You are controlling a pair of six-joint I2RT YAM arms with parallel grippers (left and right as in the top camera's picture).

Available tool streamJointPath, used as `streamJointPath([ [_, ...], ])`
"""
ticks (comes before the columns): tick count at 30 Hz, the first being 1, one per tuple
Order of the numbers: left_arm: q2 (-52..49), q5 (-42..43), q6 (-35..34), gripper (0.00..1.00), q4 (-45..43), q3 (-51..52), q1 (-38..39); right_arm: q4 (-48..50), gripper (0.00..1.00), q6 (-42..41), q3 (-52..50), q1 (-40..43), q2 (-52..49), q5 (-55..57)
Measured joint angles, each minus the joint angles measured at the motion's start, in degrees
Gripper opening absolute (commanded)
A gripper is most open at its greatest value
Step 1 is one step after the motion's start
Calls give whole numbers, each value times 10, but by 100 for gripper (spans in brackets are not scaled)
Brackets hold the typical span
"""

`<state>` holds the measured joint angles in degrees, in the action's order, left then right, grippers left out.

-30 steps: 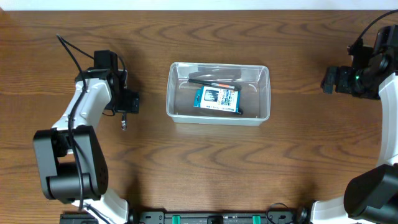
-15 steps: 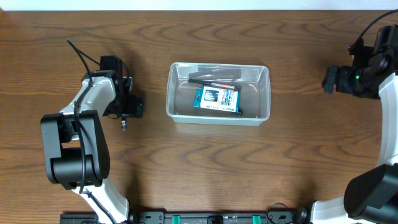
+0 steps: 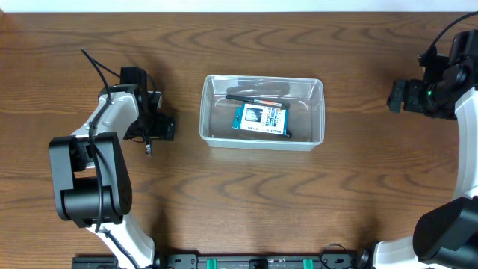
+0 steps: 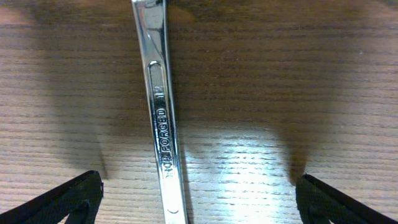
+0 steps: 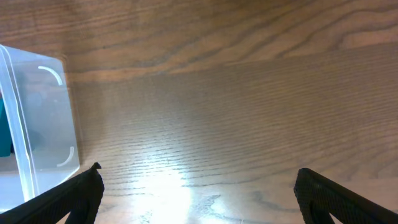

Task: Pack container
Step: 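Lower the left gripper onto the silver wrench and grasp it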

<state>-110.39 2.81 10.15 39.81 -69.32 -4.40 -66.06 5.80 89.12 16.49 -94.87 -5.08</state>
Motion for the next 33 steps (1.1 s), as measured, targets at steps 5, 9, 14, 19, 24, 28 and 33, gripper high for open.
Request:
streamJointPath([
  [5,0,3,0,98,-1,5,0,-1,99,0,0,0,0,0],
  [9,0,10,0,98,-6,11,0,-1,99,0,0,0,0,0],
  [14,2,11,0,98,-12,15,0,-1,99,0,0,0,0,0],
  [19,2,12,0,92,-14,16,0,-1,99,0,0,0,0,0],
  [24,2,13,0,70,-20,16,0,-1,99,0,0,0,0,0],
  [28,2,13,-1,51,-22,16,0,-1,99,0,0,0,0,0],
  [33,2,12,0,32,-24,16,0,-1,99,0,0,0,0,0],
])
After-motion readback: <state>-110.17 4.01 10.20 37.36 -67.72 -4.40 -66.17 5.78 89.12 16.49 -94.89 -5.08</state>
